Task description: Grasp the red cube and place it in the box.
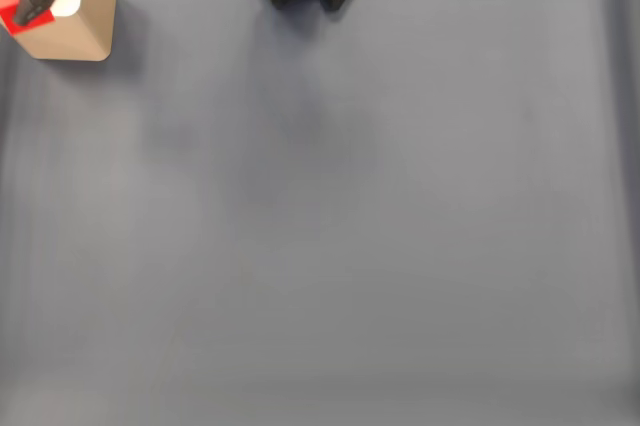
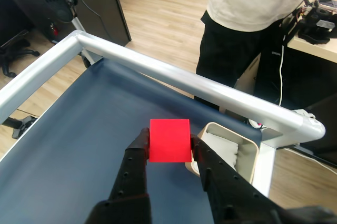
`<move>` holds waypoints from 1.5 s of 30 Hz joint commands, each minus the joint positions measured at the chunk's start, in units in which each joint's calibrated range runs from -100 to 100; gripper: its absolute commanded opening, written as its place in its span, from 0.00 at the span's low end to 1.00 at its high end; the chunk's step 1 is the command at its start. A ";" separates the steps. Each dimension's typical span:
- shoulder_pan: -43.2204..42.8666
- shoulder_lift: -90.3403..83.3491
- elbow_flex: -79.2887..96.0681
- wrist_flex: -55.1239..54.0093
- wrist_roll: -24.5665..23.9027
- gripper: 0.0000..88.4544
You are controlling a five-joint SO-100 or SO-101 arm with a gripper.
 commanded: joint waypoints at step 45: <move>13.80 1.53 7.07 -5.70 -2.78 0.04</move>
